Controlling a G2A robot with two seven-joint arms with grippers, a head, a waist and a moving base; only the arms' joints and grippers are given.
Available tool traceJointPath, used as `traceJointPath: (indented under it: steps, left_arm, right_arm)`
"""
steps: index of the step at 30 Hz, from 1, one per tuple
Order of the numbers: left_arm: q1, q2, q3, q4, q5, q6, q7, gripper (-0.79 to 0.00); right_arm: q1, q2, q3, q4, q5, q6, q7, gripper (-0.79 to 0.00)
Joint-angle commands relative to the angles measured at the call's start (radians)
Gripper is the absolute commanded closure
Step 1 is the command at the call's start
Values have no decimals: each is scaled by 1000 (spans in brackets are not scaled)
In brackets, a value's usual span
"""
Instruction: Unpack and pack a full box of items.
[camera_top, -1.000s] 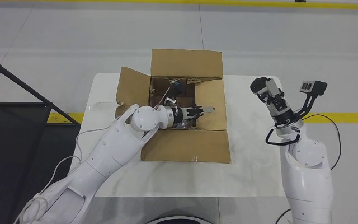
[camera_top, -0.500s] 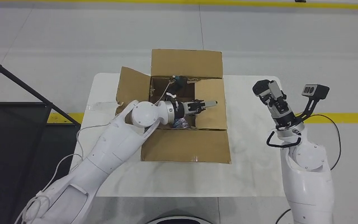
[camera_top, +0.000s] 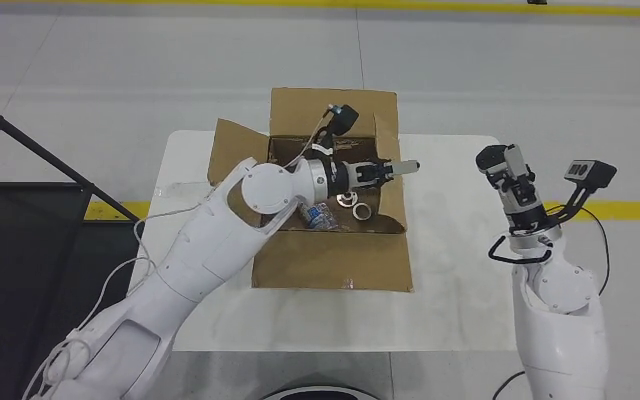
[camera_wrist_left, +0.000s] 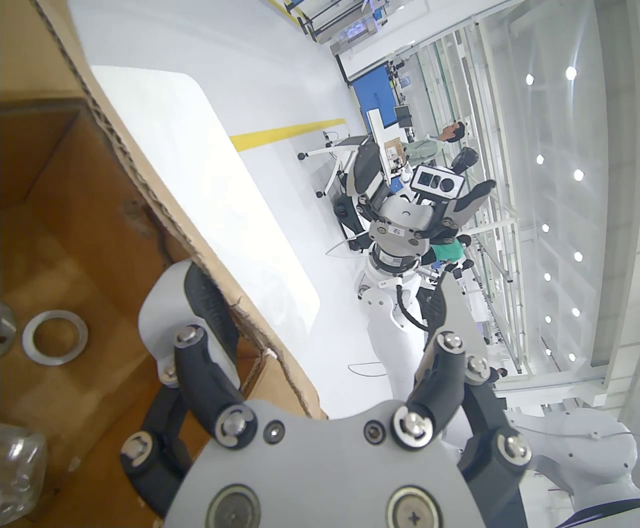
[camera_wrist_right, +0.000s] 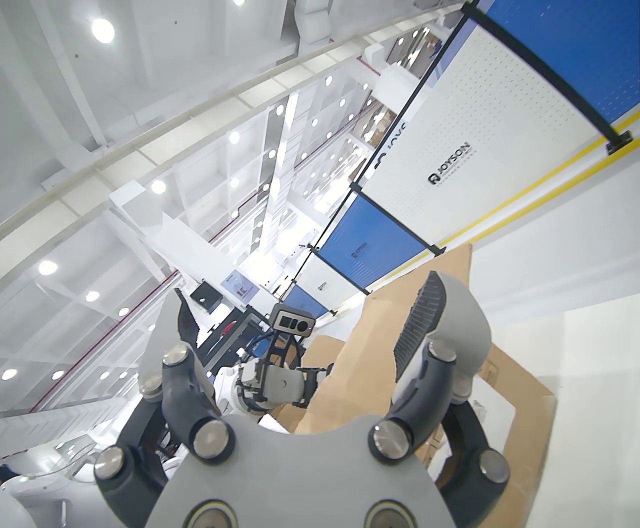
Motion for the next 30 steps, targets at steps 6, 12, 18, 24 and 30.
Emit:
traceJointPath:
  steps: [6,12,18,24,30]
  left_arm:
    - [-91,-78,129,123,-14,-64,75,-785]
    - [-149,-150,227,250,-13,-91,98,-785]
    - [-194,-215,295,371,-6,-77,74,-785]
    - [-230,-268,323,467,-12,-54,37,-785]
    - [-254,-300,316,527,-17,-67,17,-785]
  right_arm:
    - [-89,9,93,-39,-35,1,-79,-785]
    - [-161,15,157,-67,-42,12,-114,-785]
    - [-168,15,161,-70,-42,15,-116,-785]
    - [-168,15,161,-70,-42,15,-116,-785]
    - [-168,15,161,-70,-42,15,-116,-785]
